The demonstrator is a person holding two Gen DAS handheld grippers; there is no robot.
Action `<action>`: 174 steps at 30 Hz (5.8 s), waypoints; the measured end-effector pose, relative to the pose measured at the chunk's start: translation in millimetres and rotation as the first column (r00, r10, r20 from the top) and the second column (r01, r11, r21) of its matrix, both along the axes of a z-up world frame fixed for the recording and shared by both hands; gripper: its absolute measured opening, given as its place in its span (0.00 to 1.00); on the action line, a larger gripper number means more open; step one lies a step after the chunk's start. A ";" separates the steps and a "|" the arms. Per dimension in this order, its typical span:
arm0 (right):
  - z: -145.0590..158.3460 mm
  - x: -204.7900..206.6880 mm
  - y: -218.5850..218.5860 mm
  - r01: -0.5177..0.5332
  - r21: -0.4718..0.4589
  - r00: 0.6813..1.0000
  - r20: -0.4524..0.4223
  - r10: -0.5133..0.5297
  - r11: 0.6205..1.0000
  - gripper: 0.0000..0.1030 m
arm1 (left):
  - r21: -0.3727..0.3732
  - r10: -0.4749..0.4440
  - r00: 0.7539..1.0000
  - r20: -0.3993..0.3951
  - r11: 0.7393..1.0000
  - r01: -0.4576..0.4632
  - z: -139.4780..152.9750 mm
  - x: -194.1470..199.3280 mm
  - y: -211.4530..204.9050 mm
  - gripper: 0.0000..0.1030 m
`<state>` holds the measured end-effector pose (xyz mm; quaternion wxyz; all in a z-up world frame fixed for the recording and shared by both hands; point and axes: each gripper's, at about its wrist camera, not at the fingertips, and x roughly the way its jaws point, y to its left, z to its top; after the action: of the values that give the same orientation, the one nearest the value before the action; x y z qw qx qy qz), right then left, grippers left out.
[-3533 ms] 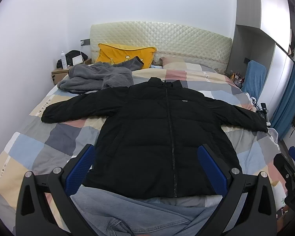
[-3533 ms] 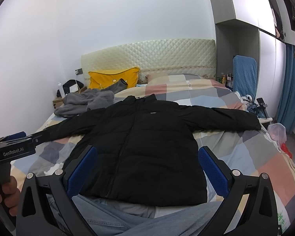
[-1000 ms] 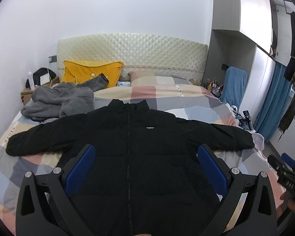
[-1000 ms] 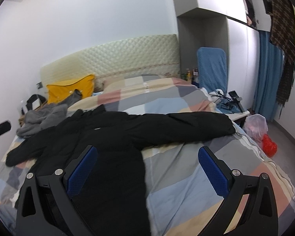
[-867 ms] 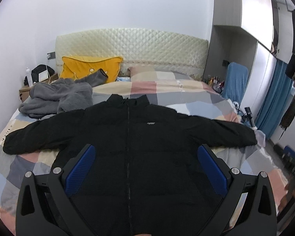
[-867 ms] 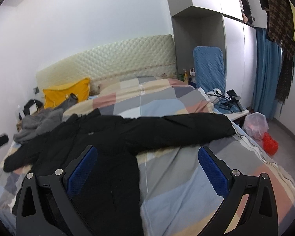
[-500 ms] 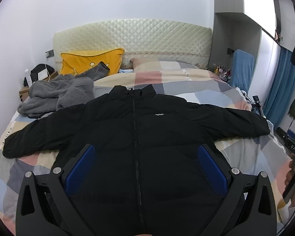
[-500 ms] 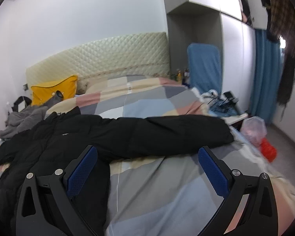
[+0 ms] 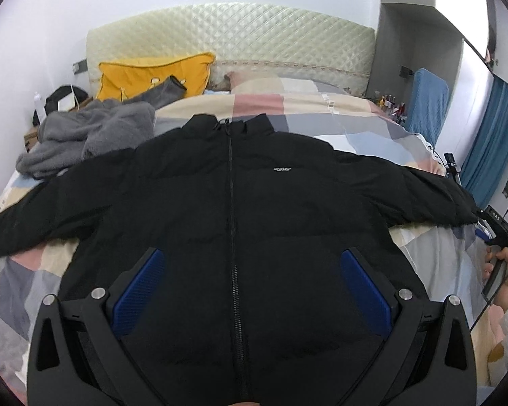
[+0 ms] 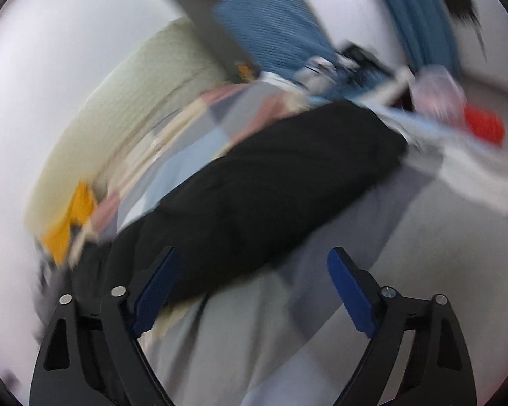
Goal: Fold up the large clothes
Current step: 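Grasp the black jacket's sleeve cuff with the right gripper, then lift the sleeve and fold it across the jacket body with the right gripper, then release the sleeve and smooth the folded side with the right gripper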
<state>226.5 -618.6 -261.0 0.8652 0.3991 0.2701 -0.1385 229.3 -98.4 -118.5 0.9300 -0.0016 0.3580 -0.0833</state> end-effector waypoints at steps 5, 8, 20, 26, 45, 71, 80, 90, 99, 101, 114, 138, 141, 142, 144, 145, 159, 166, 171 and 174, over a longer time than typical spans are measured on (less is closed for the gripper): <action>-23.5 16.1 -32.1 0.102 0.095 0.994 0.019 -0.104 0.990 0.82 | -0.006 0.037 0.999 -0.026 0.999 -0.038 -13.7 14.1 8.0 1.00; -14.3 38.7 -27.6 0.090 0.039 0.994 0.057 -0.093 0.995 0.82 | -0.016 0.069 0.997 -0.029 0.997 -0.070 -19.3 22.3 14.1 1.00; 0.4 79.4 -59.4 0.209 0.015 0.975 0.078 -0.209 0.978 0.21 | 0.081 0.126 0.991 -0.045 0.989 -0.122 -48.6 41.6 36.2 1.00; 59.2 72.2 -53.1 0.200 -0.054 0.972 0.134 -0.191 0.978 0.07 | 0.056 0.149 0.989 -0.027 0.988 -0.147 -38.0 38.3 50.7 1.00; 281.2 48.0 63.5 0.085 -0.272 0.959 0.283 -0.005 0.958 0.06 | -0.001 0.100 0.993 0.060 0.995 -0.100 -5.7 -6.8 74.5 1.00; 348.5 143.0 458.5 -0.462 -0.604 0.777 0.079 0.625 0.650 0.07 | -0.039 0.191 0.981 0.035 0.981 -0.190 -18.4 5.1 161.6 1.00; 267.1 176.9 581.7 -0.646 -0.570 0.661 -0.084 0.746 0.508 0.10 | -0.015 0.332 0.942 0.041 0.943 -0.332 -23.0 5.0 211.6 1.00; 149.1 180.1 702.7 -0.835 -0.480 0.468 -0.361 0.807 0.270 0.10 | -0.056 0.333 0.941 -0.060 0.940 -0.336 -51.8 13.0 230.6 1.00; 115.7 185.0 721.3 -0.873 -0.433 0.414 -0.418 0.808 0.224 0.14 | -0.079 0.321 0.944 -0.083 0.942 -0.327 -61.2 17.2 237.3 1.00; 123.0 181.7 718.3 -0.880 -0.421 0.397 -0.397 0.828 0.221 0.28 | -0.076 0.319 0.944 -0.081 0.943 -0.325 -62.0 18.3 236.5 1.00; 182.6 130.6 602.9 -0.743 -0.552 0.558 -0.197 0.806 0.379 0.35 | -0.090 0.261 0.965 -0.038 0.961 -0.263 -59.9 8.2 204.0 1.00; 33.1 82.6 338.6 -0.593 -0.275 0.801 -0.298 0.519 0.757 0.61 | 0.000 0.178 0.984 -0.007 0.984 -0.178 -62.5 6.4 130.9 1.00; 23.2 90.4 338.4 -0.611 -0.317 0.786 -0.355 0.507 0.725 0.62 | 0.020 0.171 0.985 0.003 0.985 -0.171 -61.5 5.7 124.1 1.00; 18.7 91.9 338.2 -0.620 -0.326 0.779 -0.364 0.510 0.714 0.62 | 0.021 0.168 0.986 0.005 0.986 -0.168 -61.3 5.0 123.2 1.00; 10.5 95.6 339.4 -0.633 -0.327 0.768 -0.378 0.517 0.702 0.62 | 0.023 0.169 0.986 0.008 0.985 -0.169 -61.0 4.7 122.2 1.00; 6.2 98.3 340.7 -0.642 -0.326 0.761 -0.382 0.524 0.694 0.62 | 0.021 0.172 0.985 0.008 0.985 -0.172 -61.0 4.5 122.2 1.00; 18.5 99.0 330.9 -0.523 -0.417 0.852 -0.234 0.468 0.743 0.62 | 0.026 0.197 0.980 -0.008 0.980 -0.196 -65.5 7.6 116.1 1.00; 15.3 96.7 318.9 -0.511 -0.348 0.860 -0.222 0.460 0.786 0.62 | 0.041 0.187 0.982 0.006 0.982 -0.187 -62.3 7.0 111.3 1.00; 44.6 76.5 337.7 -0.531 -0.349 0.847 -0.193 0.495 0.772 0.62 | 0.041 0.170 0.985 0.039 0.984 -0.171 -51.4 -0.5 107.9 1.00; 69.0 54.9 348.1 -0.538 -0.380 0.841 -0.172 0.514 0.753 0.62 | 0.030 0.161 0.986 0.050 0.986 -0.163 -43.7 -6.6 106.0 1.00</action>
<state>281.3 -270.5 -192.0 0.9253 0.1106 0.3600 0.0450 222.7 7.6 -162.2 0.9418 -0.0130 0.3359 -0.0013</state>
